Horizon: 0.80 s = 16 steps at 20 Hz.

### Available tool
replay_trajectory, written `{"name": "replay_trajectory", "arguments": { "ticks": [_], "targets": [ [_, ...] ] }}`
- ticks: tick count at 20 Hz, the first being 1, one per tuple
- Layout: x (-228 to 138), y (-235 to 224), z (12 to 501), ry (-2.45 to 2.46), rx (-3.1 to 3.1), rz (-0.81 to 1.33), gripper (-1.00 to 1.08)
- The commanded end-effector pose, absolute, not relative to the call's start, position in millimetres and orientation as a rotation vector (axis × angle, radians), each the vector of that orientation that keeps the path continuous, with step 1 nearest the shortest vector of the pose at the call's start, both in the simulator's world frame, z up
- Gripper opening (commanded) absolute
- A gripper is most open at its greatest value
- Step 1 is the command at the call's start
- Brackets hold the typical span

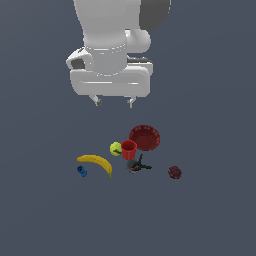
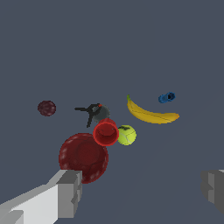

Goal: Pick up a designated object from a clutter of objects.

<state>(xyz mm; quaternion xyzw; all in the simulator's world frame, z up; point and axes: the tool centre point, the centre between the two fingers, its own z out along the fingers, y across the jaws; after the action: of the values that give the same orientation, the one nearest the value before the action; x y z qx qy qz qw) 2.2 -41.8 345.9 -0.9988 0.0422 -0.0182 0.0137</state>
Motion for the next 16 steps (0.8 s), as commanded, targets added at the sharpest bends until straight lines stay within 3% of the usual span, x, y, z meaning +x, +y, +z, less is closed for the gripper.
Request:
{"name": "replay_trajectory", "arguments": {
  "ticks": [1,16],
  "targets": [
    [2.2,-41.6,345.8,0.131,-3.11,-0.056,1.0],
    [18.2,-61.1,308.8,-0.125,-3.149,-0.04,1.0]
  ]
}}
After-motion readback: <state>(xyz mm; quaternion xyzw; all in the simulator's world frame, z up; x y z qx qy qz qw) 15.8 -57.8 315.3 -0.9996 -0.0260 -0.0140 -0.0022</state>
